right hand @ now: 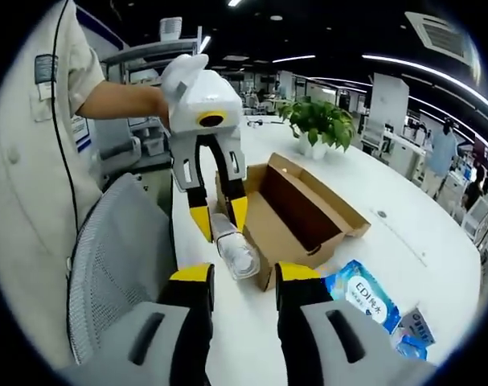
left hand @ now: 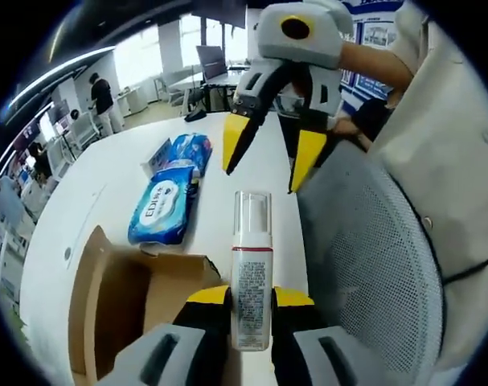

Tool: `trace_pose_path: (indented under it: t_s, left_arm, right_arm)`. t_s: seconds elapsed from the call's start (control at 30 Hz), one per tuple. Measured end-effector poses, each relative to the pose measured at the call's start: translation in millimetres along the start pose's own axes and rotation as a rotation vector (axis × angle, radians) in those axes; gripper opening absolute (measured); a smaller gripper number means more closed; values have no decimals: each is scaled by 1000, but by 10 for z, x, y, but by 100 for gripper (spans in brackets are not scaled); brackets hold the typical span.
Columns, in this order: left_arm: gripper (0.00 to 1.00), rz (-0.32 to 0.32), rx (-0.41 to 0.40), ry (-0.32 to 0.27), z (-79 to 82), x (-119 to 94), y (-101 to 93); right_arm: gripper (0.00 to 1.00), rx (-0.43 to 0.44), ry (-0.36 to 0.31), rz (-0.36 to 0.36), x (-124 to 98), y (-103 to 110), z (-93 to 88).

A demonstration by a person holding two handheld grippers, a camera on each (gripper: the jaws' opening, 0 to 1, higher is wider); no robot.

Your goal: Operate the shoe box by opening the lid, removing the specified soft item, and placing it in the target area until the item is outside and the box remains undamaged.

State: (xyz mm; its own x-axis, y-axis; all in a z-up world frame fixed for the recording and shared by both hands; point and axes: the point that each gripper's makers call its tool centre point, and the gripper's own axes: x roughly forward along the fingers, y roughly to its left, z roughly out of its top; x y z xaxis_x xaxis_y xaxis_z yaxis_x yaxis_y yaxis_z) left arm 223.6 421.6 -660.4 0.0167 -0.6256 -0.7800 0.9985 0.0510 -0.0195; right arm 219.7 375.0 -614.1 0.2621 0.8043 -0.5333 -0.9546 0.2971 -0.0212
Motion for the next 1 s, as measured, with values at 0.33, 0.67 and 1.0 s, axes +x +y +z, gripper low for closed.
trace_pose_path:
  t_s: [0.33, 0.67, 1.0]
  left_arm:
    - [18, -29, 35, -52, 63, 1, -92]
    - [18, -64, 76, -127, 133, 4, -178]
    - [19, -62, 70, -155, 146, 40, -180]
  right_arm:
    - [18, -55, 39, 56, 73, 95, -35]
    - [17, -89, 54, 123, 97, 219, -42]
    - [17, -73, 39, 138, 92, 237, 59]
